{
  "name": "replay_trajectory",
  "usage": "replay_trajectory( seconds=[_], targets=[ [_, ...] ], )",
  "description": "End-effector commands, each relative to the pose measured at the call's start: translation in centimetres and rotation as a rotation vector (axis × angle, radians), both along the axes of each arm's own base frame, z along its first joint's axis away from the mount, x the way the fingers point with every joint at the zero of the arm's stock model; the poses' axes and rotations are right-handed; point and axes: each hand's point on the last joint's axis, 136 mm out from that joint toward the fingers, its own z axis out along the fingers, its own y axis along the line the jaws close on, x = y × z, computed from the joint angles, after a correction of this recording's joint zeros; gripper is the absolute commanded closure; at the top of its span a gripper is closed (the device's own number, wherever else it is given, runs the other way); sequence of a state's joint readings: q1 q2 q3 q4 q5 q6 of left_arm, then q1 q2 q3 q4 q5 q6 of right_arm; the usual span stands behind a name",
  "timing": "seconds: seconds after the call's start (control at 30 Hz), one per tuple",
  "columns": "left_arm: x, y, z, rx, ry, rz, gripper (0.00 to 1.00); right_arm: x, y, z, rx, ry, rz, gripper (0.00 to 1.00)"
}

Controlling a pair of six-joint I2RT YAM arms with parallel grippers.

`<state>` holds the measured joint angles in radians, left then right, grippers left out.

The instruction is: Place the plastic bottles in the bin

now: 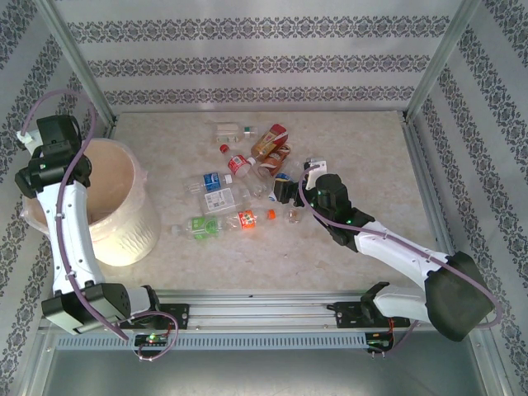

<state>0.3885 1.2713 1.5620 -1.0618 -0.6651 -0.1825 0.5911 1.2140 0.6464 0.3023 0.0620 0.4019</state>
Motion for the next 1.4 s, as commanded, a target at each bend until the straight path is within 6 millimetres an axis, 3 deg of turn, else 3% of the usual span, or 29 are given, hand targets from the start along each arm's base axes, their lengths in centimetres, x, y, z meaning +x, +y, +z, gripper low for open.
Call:
replay_trajectory(
  seconds=[0.0,0.27,0.57,0.77,0.97,1.13,1.37],
  targets=[
    [-1.6,0.7,-0.8,0.02,0.057,0.083,0.25,0.2,0.2,0.8,0.035,0.003,-0.001,0.02],
    [-1.4,0.7,-0.7,0.006,0.038,0.104,0.18,-0.3,-0.5,0.9,0.033,0.001,-0.017,0.02],
    [1.0,-2.6,1.9,-0.076,-0.131,-0.038,0.06,-0.6,-2.4,0.4,0.029,-0.002,-0.097,0.02],
    [4.0,-8.0,5.0,-0.187,-0.347,-0.264,0.03,-0.3,-3.8,-0.1,0.049,0.021,-0.165,0.02],
    [8.8,-17.4,7.7,-0.443,-0.59,-0.66,0.0,0.0,-6.3,-1.2,0.101,0.074,-0.277,0.02],
    [12.1,-24.9,7.9,-0.636,-0.69,-0.918,0.0,0.2,-8.4,-2.2,0.151,0.151,-0.355,0.02],
    [15.0,-30.8,5.3,-0.75,-0.646,-1.052,0.0,0.3,-11.0,-3.7,0.15,0.247,-0.433,0.02]
  ],
)
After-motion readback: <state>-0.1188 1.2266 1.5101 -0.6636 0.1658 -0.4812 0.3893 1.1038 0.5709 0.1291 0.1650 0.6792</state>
